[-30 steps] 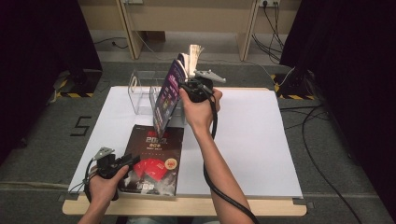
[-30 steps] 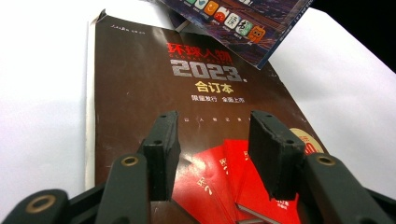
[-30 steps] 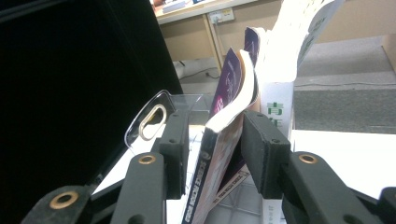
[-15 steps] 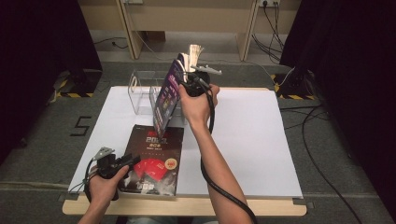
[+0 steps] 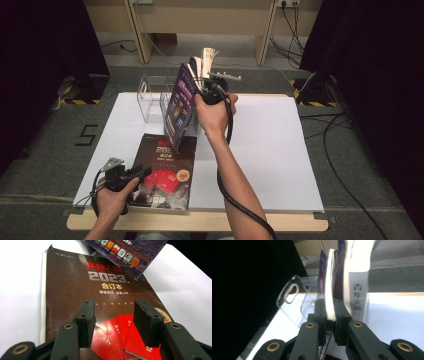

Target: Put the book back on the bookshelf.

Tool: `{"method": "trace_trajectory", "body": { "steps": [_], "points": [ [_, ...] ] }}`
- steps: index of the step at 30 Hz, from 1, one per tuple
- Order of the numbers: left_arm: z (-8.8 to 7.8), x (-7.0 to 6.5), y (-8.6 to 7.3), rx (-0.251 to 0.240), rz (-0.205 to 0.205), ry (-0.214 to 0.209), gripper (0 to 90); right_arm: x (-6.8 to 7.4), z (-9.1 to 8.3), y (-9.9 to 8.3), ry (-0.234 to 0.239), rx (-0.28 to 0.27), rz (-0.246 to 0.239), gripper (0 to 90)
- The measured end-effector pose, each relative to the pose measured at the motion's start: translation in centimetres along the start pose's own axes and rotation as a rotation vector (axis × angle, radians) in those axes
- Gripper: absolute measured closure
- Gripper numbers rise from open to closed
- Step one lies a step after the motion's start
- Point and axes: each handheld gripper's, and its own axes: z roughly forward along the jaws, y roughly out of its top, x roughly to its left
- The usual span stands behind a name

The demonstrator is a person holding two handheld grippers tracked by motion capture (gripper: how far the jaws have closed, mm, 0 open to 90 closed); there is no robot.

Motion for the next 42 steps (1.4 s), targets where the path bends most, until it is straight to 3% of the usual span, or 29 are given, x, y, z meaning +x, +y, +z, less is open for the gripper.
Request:
{"method": "trace_trajectory", "body": {
  "steps": [7,15,25,38,42],
  "points": [
    [-0.2,0.3,0.0,-0.005,-0.003,0.000,51.6,1.6,-0.3,-0.4,0.076,-0.077,-0.044,84.5],
    [-0.2,0.4,0.1,-0.010,-0.007,-0.001,51.6,2.6,-0.8,0.4,0.093,-0.176,-0.077,84.6],
    [-0.1,0.3,0.1,-0.008,-0.001,-0.008,51.7,2.6,-0.5,2.3,0.062,-0.309,-0.070,84.6],
    [-0.3,0.5,0.2,-0.018,-0.001,-0.014,51.7,3.7,2.6,3.2,0.028,-0.401,-0.101,84.5],
    [-0.3,0.5,0.2,-0.017,0.001,-0.017,51.7,3.8,4.3,2.6,0.011,-0.391,-0.113,84.4]
  ]
}}
